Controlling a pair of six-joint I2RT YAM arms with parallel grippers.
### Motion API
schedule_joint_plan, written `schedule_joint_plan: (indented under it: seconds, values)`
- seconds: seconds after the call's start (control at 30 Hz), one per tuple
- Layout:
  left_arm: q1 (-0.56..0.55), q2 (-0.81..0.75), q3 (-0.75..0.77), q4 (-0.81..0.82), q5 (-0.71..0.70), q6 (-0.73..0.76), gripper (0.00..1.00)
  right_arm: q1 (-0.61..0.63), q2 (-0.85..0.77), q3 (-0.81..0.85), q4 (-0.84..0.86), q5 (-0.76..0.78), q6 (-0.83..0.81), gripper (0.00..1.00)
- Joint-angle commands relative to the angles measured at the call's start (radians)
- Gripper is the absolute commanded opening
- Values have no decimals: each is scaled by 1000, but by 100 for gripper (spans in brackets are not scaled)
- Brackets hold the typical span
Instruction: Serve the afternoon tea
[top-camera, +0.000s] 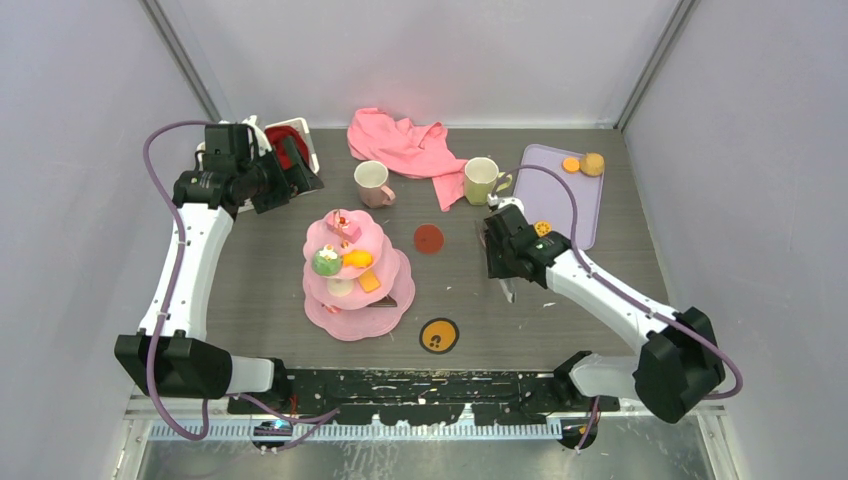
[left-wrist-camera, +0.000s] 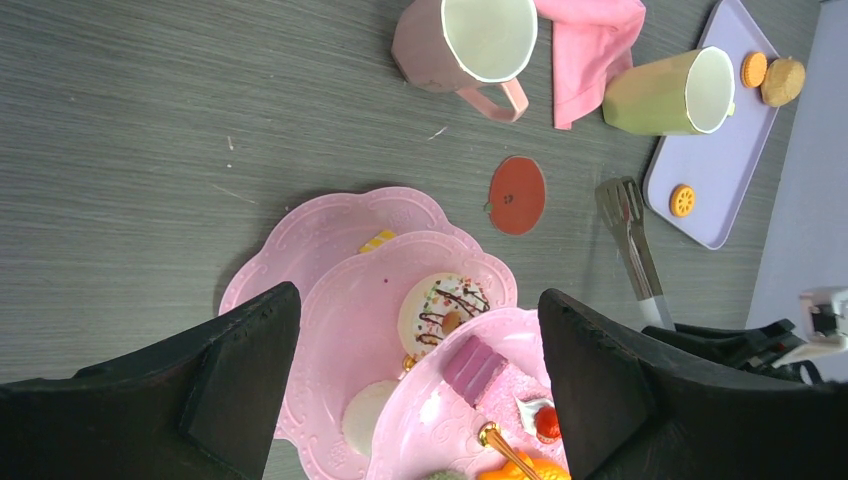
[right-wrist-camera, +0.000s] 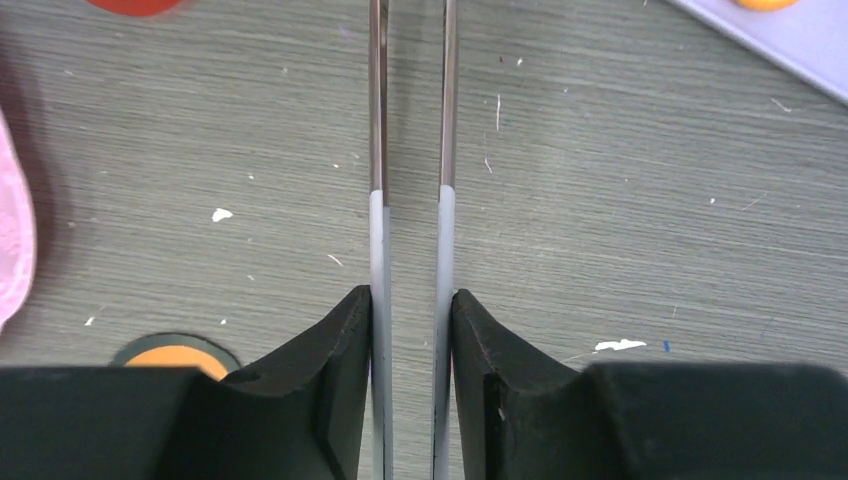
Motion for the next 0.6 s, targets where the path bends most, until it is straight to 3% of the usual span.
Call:
schedule_joint_plan:
  seconds: [0.0,0.57]
  values:
    - [4,-5,45,19,8,-3,88,-9,28,-22,82,43,32,40]
    - [3,1,48,21,9,-4,88,-107,43,-129,133,48,39,51]
